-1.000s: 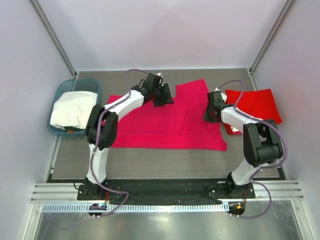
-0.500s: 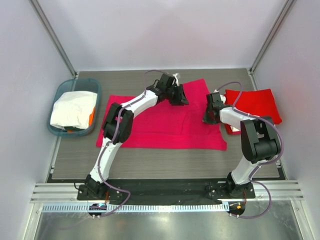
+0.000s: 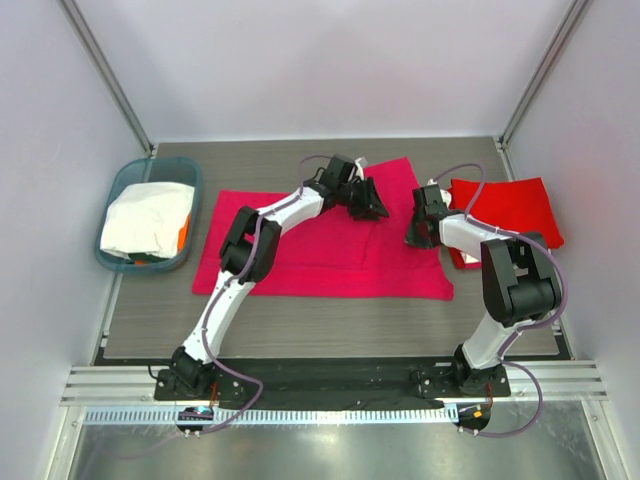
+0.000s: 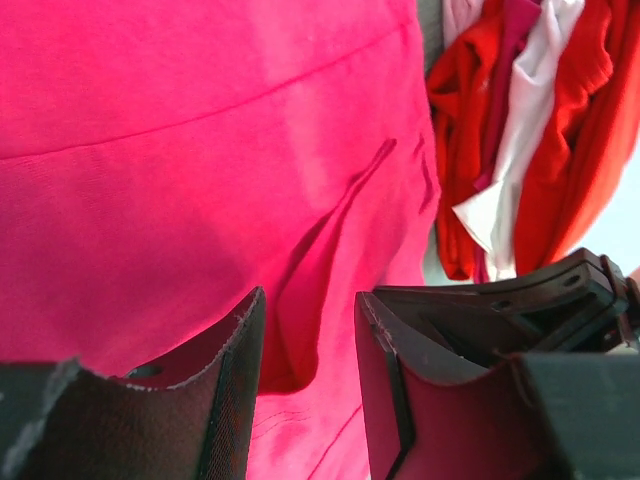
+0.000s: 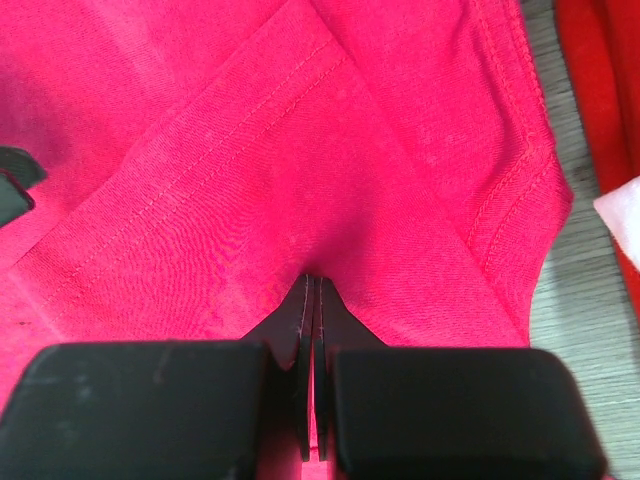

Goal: Fold and stack the t-shirts
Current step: Flatten the tshirt out

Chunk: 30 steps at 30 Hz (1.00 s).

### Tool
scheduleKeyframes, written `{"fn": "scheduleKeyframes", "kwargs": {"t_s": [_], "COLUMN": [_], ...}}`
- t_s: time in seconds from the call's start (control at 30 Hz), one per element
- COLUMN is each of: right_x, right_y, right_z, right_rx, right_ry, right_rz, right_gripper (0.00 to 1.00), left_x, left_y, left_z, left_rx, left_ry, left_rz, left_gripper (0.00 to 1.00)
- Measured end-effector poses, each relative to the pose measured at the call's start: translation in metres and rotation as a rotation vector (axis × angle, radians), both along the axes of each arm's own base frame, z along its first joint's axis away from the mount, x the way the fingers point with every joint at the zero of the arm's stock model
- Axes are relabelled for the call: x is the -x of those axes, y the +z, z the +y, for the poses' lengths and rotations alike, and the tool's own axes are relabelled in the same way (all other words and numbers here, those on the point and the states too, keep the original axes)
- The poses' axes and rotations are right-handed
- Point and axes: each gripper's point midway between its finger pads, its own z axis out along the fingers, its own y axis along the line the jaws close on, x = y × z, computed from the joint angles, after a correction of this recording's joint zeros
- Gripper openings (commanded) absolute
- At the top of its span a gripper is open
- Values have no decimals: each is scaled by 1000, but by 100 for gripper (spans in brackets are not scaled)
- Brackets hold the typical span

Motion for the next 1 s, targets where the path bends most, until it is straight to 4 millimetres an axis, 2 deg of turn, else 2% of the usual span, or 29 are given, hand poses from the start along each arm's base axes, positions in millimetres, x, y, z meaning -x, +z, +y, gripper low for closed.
{"fn": "scheduleKeyframes", "kwargs": {"t_s": [0.3,0.5,0.63,0.87,1.0], "right_x": [0,0,0,0,0], "right_y": [0,0,0,-1,-1], "right_z": [0,0,0,0,0], "right_rx": [-1,-7,-11,-17,-18], "right_ry": [0,-2,-4,-6,-9], "right_rz": [0,-5,-10,-10,-11], "right_gripper": [1,1,1,1,1], "left_x": [14,27,31,41,43], "left_y": [4,1,6,0,14], "left_z": [-6,-1,2,10,10], "left_rx": [51,26,9,-27,-24], "left_ry": [-92,-165,-205,-266,-302], "left_rz": [20,28,9,8,-12], "left_gripper": [42,41,39,33,33]}}
